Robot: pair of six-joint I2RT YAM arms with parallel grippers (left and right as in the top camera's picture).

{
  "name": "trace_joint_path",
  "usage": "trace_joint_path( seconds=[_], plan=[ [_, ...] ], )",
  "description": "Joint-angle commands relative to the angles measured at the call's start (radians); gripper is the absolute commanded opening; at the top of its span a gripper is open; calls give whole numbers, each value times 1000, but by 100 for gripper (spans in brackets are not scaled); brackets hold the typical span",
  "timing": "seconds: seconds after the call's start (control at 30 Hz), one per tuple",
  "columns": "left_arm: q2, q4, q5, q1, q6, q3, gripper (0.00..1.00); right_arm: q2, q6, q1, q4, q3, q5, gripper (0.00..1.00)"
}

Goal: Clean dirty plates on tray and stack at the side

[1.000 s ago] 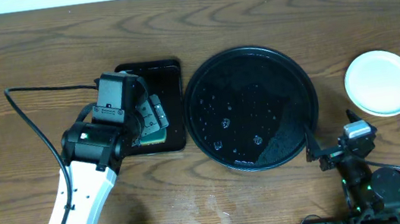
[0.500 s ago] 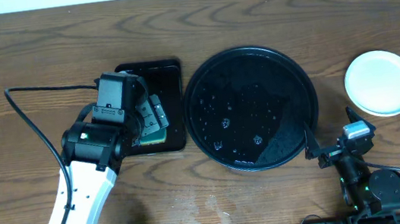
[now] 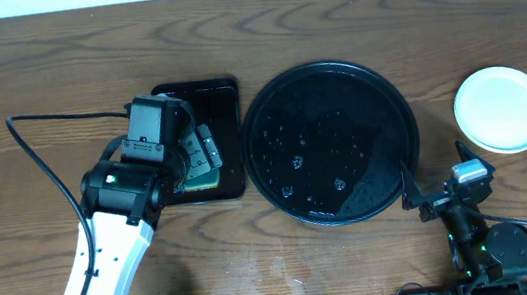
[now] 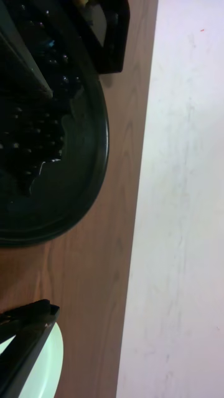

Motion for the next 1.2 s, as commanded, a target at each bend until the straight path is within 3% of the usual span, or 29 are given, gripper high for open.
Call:
trace_joint_path(
  seconds=[0.0, 0.27, 0.37, 0.57, 0.87, 1.17],
  plan=[
    [-5, -1, -3, 3, 10, 27, 98, -7, -11, 10, -2, -4, 9, 99],
    [-188, 62, -154, 29, 16, -50, 98, -7, -11, 10, -2, -4, 8, 99],
    [-327, 169, -148, 90, 29, -137, 98, -7, -11, 10, -2, -4, 9, 99],
    [-649, 386, -53, 219, 191, -369, 98, -7, -11, 10, -2, -4, 9, 99],
    [-1079, 590, -47, 259, 268, -688, 98, -7, -11, 10, -2, -4, 9, 99],
    [-1212, 807, -5, 258, 267, -946, 98, -7, -11, 10, -2, -4, 9, 99]
  ],
)
